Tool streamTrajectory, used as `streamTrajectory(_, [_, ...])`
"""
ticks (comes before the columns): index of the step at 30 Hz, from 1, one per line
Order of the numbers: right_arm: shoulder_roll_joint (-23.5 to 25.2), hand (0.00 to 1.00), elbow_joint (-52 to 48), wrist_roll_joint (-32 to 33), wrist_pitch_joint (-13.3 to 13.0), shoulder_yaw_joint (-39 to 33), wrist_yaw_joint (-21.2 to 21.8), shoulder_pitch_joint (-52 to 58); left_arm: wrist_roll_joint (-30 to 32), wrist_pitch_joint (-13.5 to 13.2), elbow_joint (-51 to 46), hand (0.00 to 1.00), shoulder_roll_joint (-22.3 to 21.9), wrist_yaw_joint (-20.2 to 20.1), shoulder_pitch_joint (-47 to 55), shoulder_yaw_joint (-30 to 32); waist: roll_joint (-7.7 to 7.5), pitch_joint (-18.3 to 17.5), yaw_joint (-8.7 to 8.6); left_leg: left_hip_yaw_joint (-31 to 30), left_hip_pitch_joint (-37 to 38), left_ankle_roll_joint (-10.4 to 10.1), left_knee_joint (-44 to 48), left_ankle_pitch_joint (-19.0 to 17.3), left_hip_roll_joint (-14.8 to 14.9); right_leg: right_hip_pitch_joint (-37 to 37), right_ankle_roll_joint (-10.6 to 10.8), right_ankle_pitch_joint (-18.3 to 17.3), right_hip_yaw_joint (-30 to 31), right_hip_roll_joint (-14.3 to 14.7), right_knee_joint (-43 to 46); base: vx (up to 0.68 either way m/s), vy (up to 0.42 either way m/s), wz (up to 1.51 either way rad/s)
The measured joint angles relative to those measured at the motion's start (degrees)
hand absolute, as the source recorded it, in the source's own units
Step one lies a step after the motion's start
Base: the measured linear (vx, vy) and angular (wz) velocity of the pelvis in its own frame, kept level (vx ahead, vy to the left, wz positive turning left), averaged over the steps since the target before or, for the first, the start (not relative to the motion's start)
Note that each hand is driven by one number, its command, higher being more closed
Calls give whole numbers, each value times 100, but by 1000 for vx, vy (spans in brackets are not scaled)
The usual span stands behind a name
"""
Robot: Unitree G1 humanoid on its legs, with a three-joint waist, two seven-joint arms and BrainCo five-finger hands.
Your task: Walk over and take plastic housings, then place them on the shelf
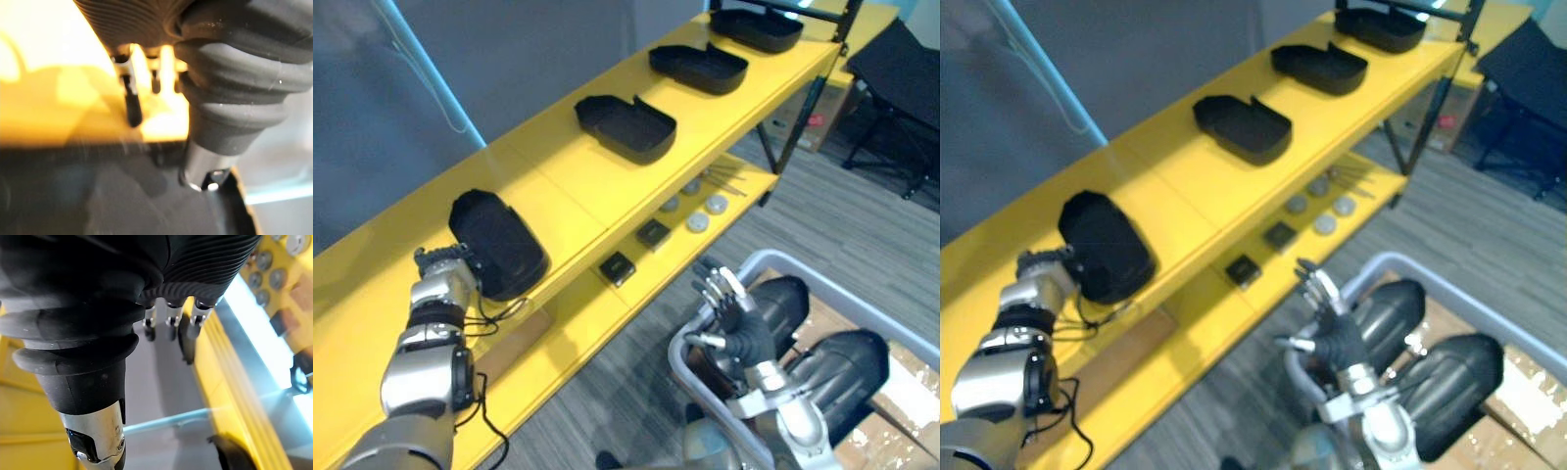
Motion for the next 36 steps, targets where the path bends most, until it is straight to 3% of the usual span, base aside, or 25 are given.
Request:
streamTrajectory(5, [4, 0, 338, 452, -85, 207, -268, -329, 1326, 220, -19, 0, 418, -507, -876, -693, -83, -15, 93, -106, 3, 0, -15, 0, -10, 159, 8, 87, -123, -25, -201, -2, -8, 10])
streamTrajectory(7, [5, 0, 438, 473, -113, 302, -381, -461, 1558, 219, -31, 0, 462, -652, -1109, -855, -85, -17, 146, -131, 4, 0, -23, 1, -17, 187, 12, 92, -150, -34, -227, 12, 1, 8])
streamTrajectory(14, [11, 0, 618, 289, -344, 608, -907, -762, 1554, 110, -163, 0, 405, -628, -1210, -1347, -142, -201, 208, -441, -65, -25, -55, 27, -28, 379, 22, 113, -489, -62, -413, 28, -6, 24])
streamTrajectory(18, [40, 0, 670, 13, -346, 679, -1276, -847, 1187, -596, -543, 0, 386, -170, -1208, -1566, -222, -315, 298, -691, -80, -18, -47, 41, -46, 554, 22, 113, -729, -88, -503, 23, 4, 28])
streamTrajectory(20, [67, 0, 783, -93, -353, 694, -1382, -871, -87, -1482, -1305, 0, 364, -179, -954, -1560, -227, -414, 466, -720, -93, -17, -47, 43, -48, 572, 22, 112, -756, -90, -525, 2, -3, 14])
streamTrajectory(21, [71, 0, 841, -123, -357, 692, -1385, -890, -413, -1730, -1571, 0, 332, -222, -812, -1542, -225, -442, 490, -733, -97, -16, -47, 43, -52, 582, 22, 112, -770, -94, -536, 2, -7, 16])
streamTrajectory(22, [83, 0, 967, -245, -403, 665, -1378, -911, -1207, -2416, -2457, 0, 112, -305, -286, -1388, -214, -527, 531, -838, -117, -4, -51, 51, -79, 646, 23, 113, -888, -109, -588, 10, -8, 30])
streamTrajectory(24, [112, 0, 991, -348, -471, 598, -1384, -906, -1608, -2919, -3660, 0, -329, -342, 488, -1025, -186, -551, 550, -935, -71, 10, -94, 76, -90, 736, 25, 112, -996, -113, -584, 6, -8, 30])
streamTrajectory(26, [200, 0, 988, -531, -532, 235, -1387, -904, -1631, -3560, -5797, 0, -1167, -335, 2152, -484, -145, -647, 674, -1005, -71, 10, -93, 76, -86, 773, 25, 111, -1082, -104, -589, 3, -10, 16])
streamTrajectory(29, [324, 0, 988, -393, -531, -694, -1382, -895, -1495, -4091, -7312, 0, -2082, -261, 3908, -37, -193, -678, 990, -1188, 9, -13, -104, 102, -86, 964, 26, 107, -1257, -87, -636, -24, -26, 26])
streamTrajectory(32, [333, 0, 984, -51, -530, -1248, -1365, -902, -1350, -4403, -8002, 0, -2409, -235, 5047, 406, -332, -803, 1264, -1347, -5, -48, -115, 122, -122, 1080, 25, 29, -1471, -110, -707, -74, -27, 33])
streamTrajectory(36, [371, 0, 954, 58, -505, -1469, -1351, -898, -1305, -4531, -8627, 0, -2739, -338, 5838, 512, -390, -937, 1399, -1505, -110, -62, -153, 156, -151, 1032, 11, -62, -1622, -148, -706, -82, 4, 22])
